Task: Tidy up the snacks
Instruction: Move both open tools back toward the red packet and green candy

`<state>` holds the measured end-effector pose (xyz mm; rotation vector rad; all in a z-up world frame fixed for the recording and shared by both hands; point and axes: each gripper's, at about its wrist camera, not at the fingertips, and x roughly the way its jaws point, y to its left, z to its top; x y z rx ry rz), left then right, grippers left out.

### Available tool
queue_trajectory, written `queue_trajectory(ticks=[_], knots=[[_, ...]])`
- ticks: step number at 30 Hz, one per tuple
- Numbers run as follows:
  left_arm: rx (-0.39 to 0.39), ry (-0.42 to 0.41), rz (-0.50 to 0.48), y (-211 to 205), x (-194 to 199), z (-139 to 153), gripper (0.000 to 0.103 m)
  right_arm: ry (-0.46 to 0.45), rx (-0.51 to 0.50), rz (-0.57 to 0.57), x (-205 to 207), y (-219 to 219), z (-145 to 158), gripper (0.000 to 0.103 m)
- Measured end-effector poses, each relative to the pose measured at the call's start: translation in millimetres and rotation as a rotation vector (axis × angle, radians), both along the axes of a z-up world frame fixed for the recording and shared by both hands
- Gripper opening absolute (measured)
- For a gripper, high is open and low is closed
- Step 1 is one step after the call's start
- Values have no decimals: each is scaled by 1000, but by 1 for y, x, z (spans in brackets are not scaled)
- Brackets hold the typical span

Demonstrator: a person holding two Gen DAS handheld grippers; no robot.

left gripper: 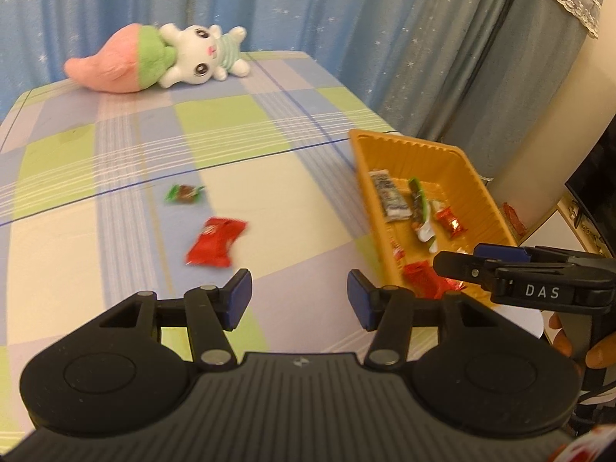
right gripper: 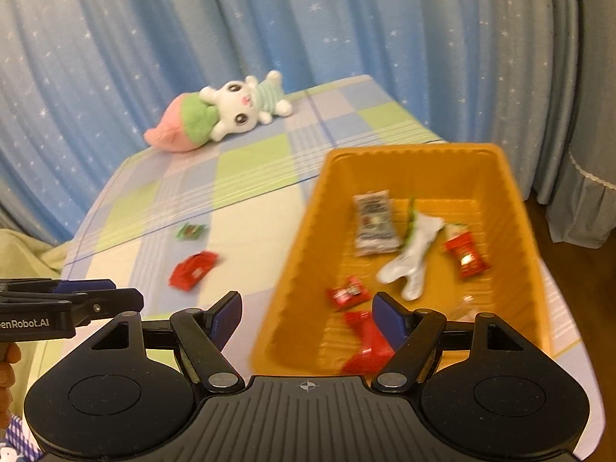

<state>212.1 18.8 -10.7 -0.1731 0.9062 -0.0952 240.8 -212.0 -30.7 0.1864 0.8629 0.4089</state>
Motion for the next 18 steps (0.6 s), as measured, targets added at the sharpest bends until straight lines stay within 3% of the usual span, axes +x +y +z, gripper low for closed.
queue_trajectory(ticks=[18], knots=[[4,39,104,96,-49,-12,51,26,-18,152,-20,111,-11,75]])
